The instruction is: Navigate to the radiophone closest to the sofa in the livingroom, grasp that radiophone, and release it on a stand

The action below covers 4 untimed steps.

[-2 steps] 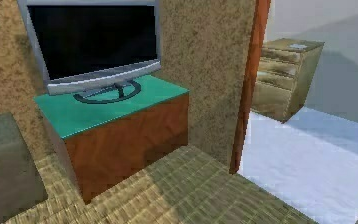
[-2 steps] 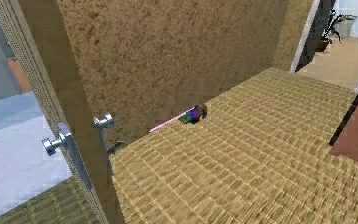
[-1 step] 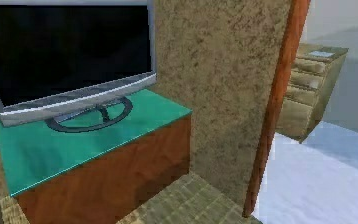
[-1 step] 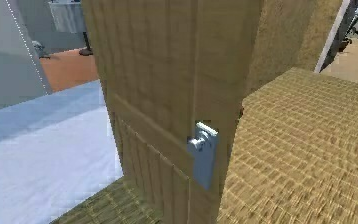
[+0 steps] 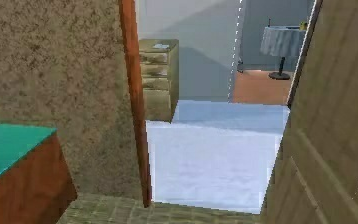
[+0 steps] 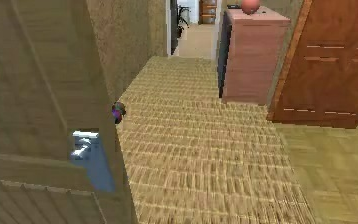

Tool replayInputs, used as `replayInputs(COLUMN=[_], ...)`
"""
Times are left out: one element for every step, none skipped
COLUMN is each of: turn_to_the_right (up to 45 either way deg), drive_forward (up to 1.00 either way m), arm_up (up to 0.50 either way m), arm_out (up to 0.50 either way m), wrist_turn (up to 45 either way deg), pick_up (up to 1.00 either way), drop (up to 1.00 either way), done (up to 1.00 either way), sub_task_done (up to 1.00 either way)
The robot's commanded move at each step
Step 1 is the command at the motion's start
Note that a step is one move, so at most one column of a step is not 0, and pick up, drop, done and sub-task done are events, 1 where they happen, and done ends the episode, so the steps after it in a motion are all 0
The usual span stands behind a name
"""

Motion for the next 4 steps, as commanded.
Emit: replayInputs(turn_to_the_right=[0.0, 9.0, 0.0, 21.0], drive_forward=[1.0, 0.0, 0.2, 0.0], arm_up=[0.0, 0.0, 0.0, 0.0], arm_out=[0.0, 0.0, 0.0, 0.0], wrist_turn=[0.0, 0.0, 0.0, 0.0], pick_up=[0.0, 0.0, 0.0, 0.0], drop=[0.0, 0.0, 0.0, 0.0], done=[0.0, 0.0, 0.0, 0.0], sub_task_done=[0.0, 0.0, 0.0, 0.0])
